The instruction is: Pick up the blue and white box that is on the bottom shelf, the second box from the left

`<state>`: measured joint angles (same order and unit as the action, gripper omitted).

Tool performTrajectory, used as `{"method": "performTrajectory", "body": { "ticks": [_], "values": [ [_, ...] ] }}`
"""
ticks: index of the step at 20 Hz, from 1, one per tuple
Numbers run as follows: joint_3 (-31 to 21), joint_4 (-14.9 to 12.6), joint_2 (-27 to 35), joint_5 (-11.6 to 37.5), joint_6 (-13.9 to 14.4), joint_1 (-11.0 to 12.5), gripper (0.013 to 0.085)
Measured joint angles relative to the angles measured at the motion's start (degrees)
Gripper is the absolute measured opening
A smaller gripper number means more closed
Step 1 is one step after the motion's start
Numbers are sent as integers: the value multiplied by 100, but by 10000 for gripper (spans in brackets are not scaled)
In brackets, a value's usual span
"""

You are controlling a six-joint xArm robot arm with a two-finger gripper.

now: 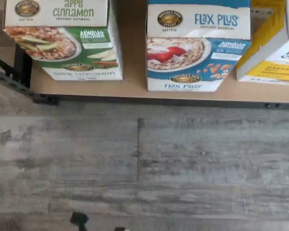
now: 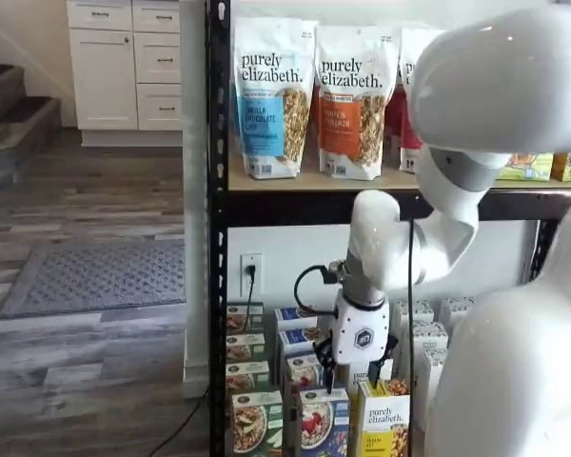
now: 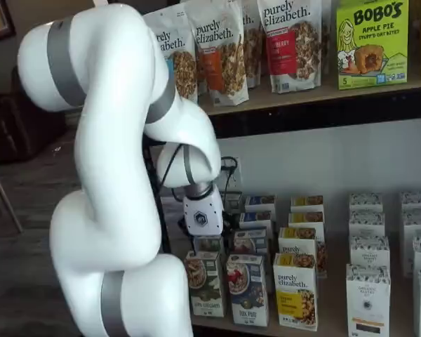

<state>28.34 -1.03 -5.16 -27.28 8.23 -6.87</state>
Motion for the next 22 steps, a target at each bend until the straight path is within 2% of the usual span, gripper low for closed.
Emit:
{"method": "performTrajectory", "body": {
  "ticks": [5,11,15,19,22],
  "values": [
    [212,70,666,547,-61,-9,850],
    [562,-255,1315,826,247,-16,850],
    [834,-769,1767,1076,677,53,850],
    [1109,-1169,2141,1166,974,144,850],
    [1261,-1321,2378,1290,1070,199,850]
  ]
}}
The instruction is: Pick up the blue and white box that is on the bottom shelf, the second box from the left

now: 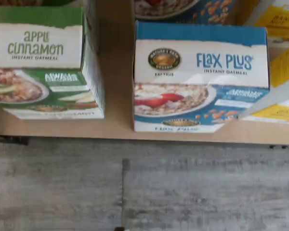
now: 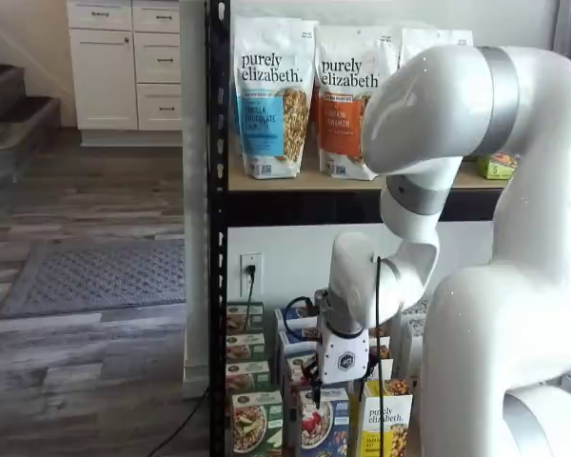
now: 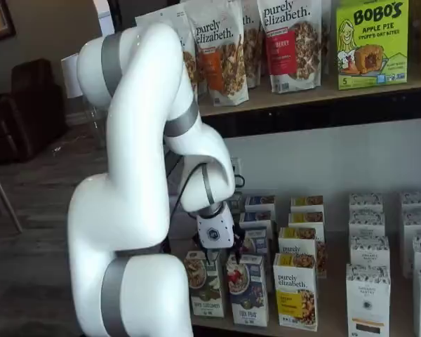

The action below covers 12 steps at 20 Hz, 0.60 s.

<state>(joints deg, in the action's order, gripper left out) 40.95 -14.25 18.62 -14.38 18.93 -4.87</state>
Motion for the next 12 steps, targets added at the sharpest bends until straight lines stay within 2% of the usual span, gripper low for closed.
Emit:
{"method": "performTrajectory", "body": {
  "ticks": [7,12],
  "values": [
    [150,404,323,328,-439,52,850],
    [230,484,452,393,-557,92,850]
  ]
}}
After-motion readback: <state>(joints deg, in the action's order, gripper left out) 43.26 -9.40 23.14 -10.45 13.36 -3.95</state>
